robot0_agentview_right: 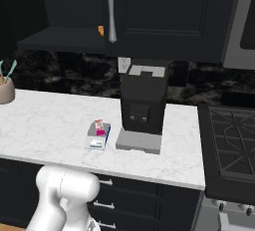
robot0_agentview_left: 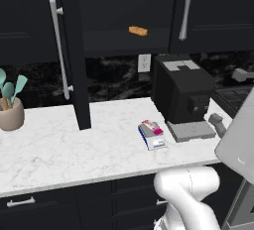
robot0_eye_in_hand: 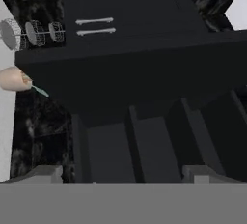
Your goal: Pick the bar and place it on the digital scale for weighing, and close the cabinet.
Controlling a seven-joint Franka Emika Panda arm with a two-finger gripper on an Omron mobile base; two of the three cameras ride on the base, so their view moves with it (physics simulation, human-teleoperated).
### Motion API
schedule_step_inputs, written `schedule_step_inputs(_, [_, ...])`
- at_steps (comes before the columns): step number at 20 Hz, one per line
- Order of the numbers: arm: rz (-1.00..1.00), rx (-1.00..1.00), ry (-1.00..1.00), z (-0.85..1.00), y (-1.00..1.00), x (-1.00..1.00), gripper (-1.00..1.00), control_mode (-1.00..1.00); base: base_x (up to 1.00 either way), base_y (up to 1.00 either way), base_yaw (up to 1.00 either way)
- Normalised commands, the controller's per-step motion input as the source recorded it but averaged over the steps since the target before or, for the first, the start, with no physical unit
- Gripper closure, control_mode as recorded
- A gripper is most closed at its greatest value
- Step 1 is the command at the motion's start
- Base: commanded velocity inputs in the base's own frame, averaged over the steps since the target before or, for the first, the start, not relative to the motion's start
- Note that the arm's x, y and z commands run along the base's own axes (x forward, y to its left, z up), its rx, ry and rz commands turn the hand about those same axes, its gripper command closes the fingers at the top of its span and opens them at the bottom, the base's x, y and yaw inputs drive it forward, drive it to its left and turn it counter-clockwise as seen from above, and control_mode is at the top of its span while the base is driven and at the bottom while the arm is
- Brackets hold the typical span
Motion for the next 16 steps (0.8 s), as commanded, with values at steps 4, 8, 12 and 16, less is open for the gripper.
schedule_step_inputs(4, [-0.15,0.08,-0.23,-0.7,1.0,0.0,-1.0,-1.0,0.0,0.0,0.0])
schedule_step_inputs(8, [-0.17,0.08,-0.27,-0.69,1.0,0.0,-1.0,-1.0,0.0,0.0,0.0])
schedule_step_inputs(12, [-0.19,0.09,-0.3,-0.62,1.0,-0.01,-1.0,-1.0,0.0,0.0,0.0])
schedule_step_inputs(16, [-0.25,0.01,-0.36,-0.27,1.0,-0.51,-1.0,-1.0,0.0,0.0,0.0])
